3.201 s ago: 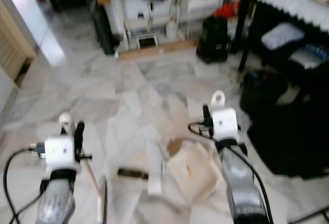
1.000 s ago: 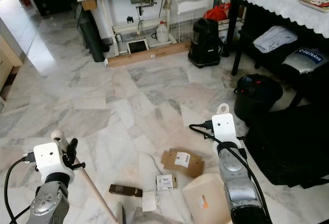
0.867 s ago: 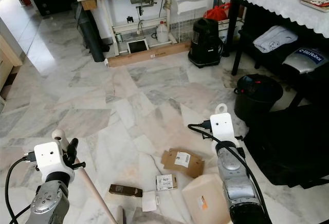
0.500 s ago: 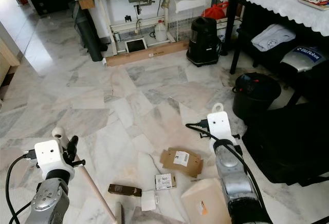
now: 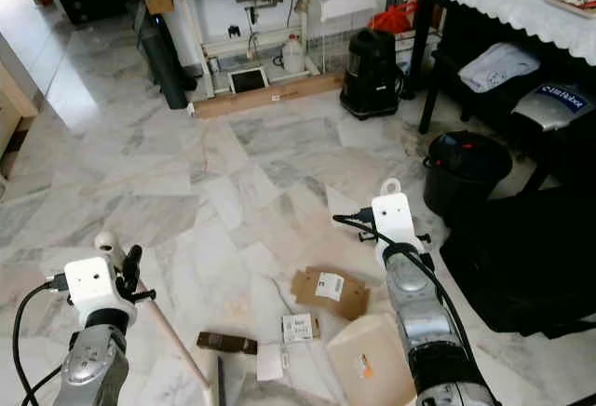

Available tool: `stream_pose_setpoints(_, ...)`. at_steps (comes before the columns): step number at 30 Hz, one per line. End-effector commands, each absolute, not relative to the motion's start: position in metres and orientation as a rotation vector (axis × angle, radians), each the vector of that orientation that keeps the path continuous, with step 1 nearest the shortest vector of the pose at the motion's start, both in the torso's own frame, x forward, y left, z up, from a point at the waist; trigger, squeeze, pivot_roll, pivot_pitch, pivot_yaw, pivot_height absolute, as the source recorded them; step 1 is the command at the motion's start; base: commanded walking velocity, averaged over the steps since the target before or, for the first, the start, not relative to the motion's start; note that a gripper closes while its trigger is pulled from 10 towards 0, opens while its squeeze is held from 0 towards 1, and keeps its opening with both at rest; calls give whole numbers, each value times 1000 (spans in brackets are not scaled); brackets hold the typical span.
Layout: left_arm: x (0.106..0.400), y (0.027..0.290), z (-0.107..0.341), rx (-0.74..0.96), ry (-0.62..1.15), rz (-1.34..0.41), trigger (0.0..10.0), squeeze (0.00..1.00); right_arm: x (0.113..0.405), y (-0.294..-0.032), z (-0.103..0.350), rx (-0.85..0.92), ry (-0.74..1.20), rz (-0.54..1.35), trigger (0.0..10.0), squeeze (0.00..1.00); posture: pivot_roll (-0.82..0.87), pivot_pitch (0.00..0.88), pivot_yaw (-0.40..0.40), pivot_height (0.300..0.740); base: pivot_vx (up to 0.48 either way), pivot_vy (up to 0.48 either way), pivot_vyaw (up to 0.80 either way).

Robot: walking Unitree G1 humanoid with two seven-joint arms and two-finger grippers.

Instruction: Sweep floor

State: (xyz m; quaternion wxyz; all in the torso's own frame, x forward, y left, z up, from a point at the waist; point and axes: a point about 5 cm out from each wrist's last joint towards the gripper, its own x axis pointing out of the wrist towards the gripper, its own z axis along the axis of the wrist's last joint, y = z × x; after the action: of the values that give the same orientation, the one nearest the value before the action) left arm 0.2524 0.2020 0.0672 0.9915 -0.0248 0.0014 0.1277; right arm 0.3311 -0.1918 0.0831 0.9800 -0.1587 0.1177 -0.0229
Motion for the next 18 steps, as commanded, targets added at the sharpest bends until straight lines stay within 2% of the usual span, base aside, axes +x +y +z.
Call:
stream_pose_setpoints(1, 255, 210, 73, -46, -57, 284, 10000, 0, 337, -189, 88, -324, 216, -43, 10000, 0, -295, 78, 111, 740, 0, 0, 0)
stream_pose_setpoints(9, 261, 209, 78, -48, -104, 280, 10000, 0, 339, -189, 84, -319, 228, -40, 10000, 0, -295, 90, 114, 740, 0, 0, 0)
stream_pose_setpoints(18, 265, 199, 58, -90, -1, 213, 10000, 0, 341, -184, 79, -293, 222, -28, 10000, 0, -290, 99, 114, 740, 0, 0, 0)
